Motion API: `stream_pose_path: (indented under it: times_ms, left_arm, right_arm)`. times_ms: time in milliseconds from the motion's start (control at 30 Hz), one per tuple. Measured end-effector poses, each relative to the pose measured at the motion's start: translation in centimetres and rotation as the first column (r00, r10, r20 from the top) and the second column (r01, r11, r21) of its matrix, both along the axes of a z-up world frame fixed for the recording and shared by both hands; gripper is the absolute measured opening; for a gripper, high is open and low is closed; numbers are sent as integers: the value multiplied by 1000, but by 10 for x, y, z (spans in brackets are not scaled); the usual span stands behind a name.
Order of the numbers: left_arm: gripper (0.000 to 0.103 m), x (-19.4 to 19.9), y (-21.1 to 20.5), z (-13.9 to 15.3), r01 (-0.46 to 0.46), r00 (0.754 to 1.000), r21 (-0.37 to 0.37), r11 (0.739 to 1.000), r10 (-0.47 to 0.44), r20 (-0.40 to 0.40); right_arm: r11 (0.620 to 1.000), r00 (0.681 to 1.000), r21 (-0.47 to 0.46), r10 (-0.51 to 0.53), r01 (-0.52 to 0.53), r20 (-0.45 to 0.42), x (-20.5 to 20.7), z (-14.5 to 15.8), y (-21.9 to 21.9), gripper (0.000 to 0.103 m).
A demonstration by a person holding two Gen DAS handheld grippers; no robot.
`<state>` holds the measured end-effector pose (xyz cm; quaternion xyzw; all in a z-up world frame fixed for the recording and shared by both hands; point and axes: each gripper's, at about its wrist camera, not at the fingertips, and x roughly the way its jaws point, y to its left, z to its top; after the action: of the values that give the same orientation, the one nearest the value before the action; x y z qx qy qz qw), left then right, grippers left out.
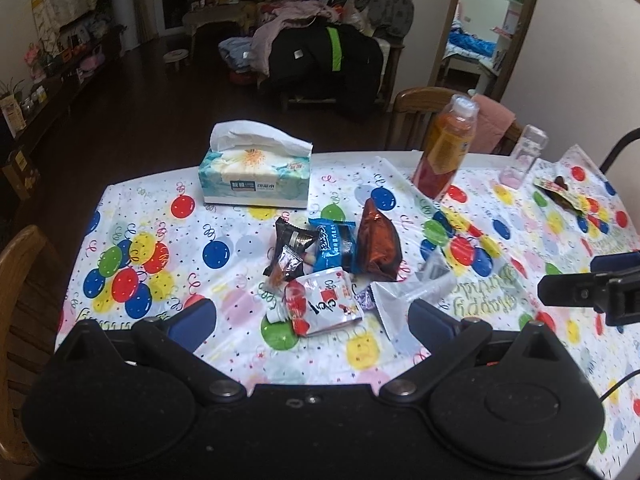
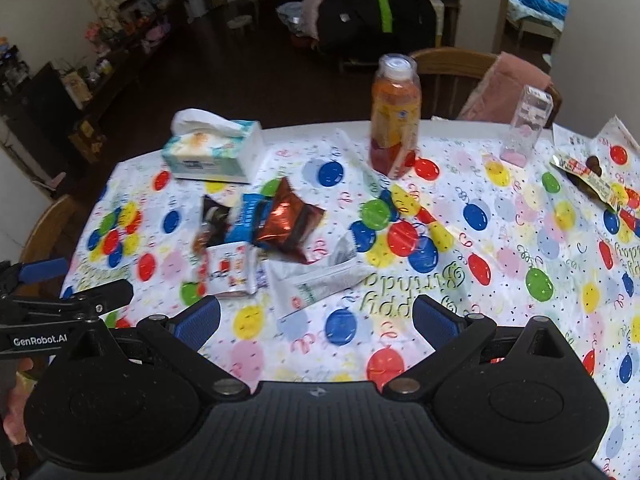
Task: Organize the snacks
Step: 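Close the left tool on the white-red printed packet while the right tool grips the white wrapper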
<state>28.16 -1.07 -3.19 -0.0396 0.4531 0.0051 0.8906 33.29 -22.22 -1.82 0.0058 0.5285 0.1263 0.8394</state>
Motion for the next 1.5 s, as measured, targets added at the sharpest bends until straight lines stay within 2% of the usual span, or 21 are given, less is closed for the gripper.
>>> stream_pose_path:
  times_ms: [300,633,767,967,1100,1333,1433,1500]
  left_arm:
    - [102,45,-8,-42,-30,996,16,999,31,-86]
    - [98,84,-10,-89,-64,980,-18,998,59,-189]
    - [94,95,-11,-106,-70,972,-17,997,64,-224]
    - [92,108,-9,-124,-104,963,-58,993,87,-254]
    - [92,114,-12,-131,-100,962,-51,994,84,-259]
    - [91,122,-11,-144,-116,956,-66,991,93,-279]
    - [89,123,-10,-150,-118,954,-71,991,93,-286]
    - [88,124,-9,-152,-113,954,-68,991,89,-285]
  right_arm:
    - [999,993,-2,-53,53,-108,50,-54,-7,103]
    - [991,967,27,-119,129,-226,83,-115,-5,103]
    - [983,947,44,-161,180,-277,92,-137,-8,102]
    - [971,929,64,-202,232,-309,100,-156,-9,102]
    - [963,920,65,-227,260,-321,103,-165,-8,101]
    - [947,896,51,-282,317,-343,105,-181,-8,91]
    - [945,892,45,-290,324,-348,105,-187,-6,82]
    - [943,889,52,-290,328,-355,105,-190,-4,81]
